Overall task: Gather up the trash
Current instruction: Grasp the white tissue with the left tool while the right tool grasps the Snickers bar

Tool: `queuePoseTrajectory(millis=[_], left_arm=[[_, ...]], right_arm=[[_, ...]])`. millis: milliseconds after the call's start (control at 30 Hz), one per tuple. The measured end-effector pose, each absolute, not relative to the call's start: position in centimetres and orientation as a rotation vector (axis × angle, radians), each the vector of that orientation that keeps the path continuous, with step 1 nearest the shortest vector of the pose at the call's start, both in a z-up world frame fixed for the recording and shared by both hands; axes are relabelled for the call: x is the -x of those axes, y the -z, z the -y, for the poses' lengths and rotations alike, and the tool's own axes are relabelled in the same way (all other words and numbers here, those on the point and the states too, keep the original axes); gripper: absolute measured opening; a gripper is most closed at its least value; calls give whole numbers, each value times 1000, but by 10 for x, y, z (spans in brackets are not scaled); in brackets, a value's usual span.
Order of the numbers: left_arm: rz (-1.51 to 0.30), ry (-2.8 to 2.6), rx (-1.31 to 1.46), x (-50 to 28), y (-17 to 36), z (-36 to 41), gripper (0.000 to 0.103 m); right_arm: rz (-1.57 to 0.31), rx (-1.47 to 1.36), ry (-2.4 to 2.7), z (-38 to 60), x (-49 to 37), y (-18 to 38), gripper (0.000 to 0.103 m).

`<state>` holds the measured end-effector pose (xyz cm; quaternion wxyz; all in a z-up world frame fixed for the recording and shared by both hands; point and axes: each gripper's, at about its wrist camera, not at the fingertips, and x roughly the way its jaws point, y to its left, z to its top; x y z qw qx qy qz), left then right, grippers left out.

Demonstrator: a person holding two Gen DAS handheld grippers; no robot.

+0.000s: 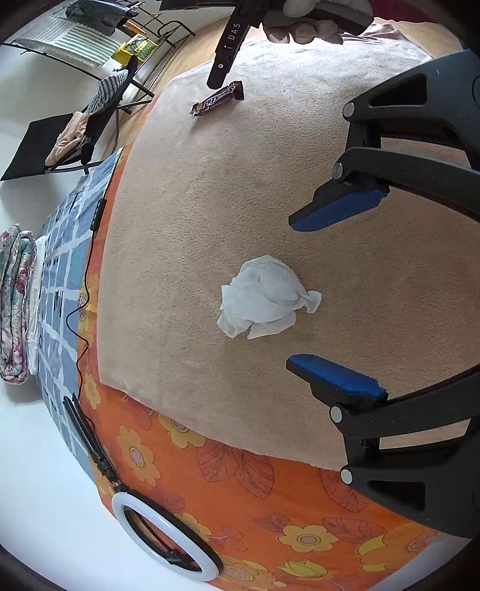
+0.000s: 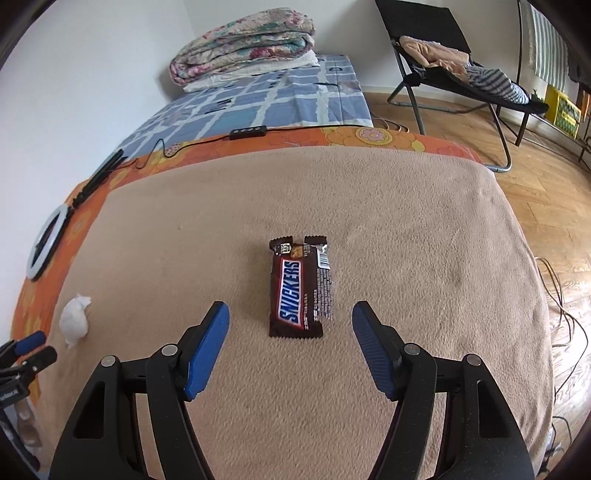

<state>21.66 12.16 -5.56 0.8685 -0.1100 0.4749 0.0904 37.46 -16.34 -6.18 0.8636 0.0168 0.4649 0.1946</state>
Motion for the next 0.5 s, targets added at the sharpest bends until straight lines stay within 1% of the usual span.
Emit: queuePoseTrajectory(millis=[133, 200, 267, 300, 333, 400, 433, 467, 500], left_arm=[[-997, -197, 218, -228, 61, -121, 71], [-1002, -199, 211, -232, 65, -122, 68], [-1016, -197, 204, -235, 70, -121, 55], [-1024, -196, 200, -236, 72, -120, 53], [-1026, -197, 197, -237, 74, -120, 49], [-1030, -200, 194, -238, 76, -120, 42], [-1032, -202, 191, -239, 77, -120, 35], [-1034, -204, 188, -239, 77, -120, 32], [-1031, -206, 184, -239, 77, -120, 32]], right_arm=[[-985, -31, -398, 158, -386, 72, 69], [-989, -29, -391, 157, -390, 77, 69], [-997, -37, -388, 157, -394, 82, 67], [-1002, -41, -388, 157, -395, 84, 62], [-1006, -44, -388, 157, -397, 86, 60], [-1015, -42, -391, 157, -398, 89, 52], [-1019, -38, -389, 154, -400, 91, 51], [-1016, -33, -386, 154, -400, 92, 49], [-1012, -30, -384, 154, -400, 92, 48]])
